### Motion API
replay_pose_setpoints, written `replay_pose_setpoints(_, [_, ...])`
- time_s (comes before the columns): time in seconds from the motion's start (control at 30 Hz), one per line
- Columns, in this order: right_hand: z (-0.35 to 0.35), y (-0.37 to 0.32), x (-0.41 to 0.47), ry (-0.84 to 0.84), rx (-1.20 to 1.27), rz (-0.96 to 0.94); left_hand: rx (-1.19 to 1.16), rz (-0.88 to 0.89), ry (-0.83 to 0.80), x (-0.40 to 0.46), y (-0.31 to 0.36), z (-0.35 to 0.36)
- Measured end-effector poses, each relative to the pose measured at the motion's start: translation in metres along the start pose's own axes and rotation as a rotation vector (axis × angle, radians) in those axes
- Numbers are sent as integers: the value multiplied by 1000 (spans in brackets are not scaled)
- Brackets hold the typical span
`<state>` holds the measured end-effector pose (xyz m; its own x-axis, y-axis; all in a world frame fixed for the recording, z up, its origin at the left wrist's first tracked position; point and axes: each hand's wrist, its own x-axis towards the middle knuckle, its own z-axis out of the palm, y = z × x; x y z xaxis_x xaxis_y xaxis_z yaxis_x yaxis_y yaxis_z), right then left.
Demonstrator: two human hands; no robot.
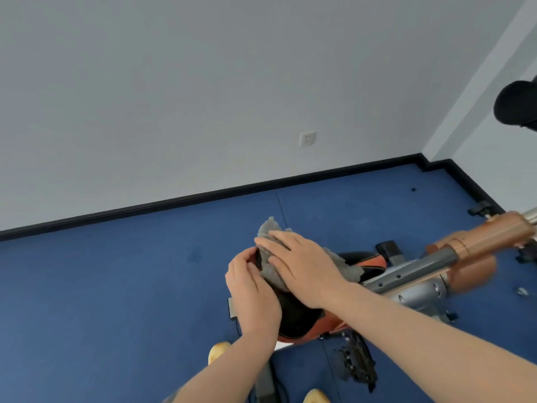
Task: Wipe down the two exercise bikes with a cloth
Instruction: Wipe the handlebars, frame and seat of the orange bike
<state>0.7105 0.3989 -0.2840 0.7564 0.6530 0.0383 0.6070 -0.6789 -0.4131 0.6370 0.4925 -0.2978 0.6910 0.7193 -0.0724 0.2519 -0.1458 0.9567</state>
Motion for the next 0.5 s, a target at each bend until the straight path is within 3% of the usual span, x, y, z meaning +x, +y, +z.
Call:
replay_pose_setpoints(0.1, [-8,28,15,-173,-164,346,72,53,-40,2,1,1])
replay_pose_setpoints(0.17, [-4,22,29,-193,-276,331,84,65,-51,3,-1,0])
replay_pose_setpoints(0.37, [-12,37,20,-276,-89,247,176,103,-155,0,1,-3])
replay_pose_setpoints(0.5, [-24,83,-18,-78,-110,491,739,627,-406,17,14,-5])
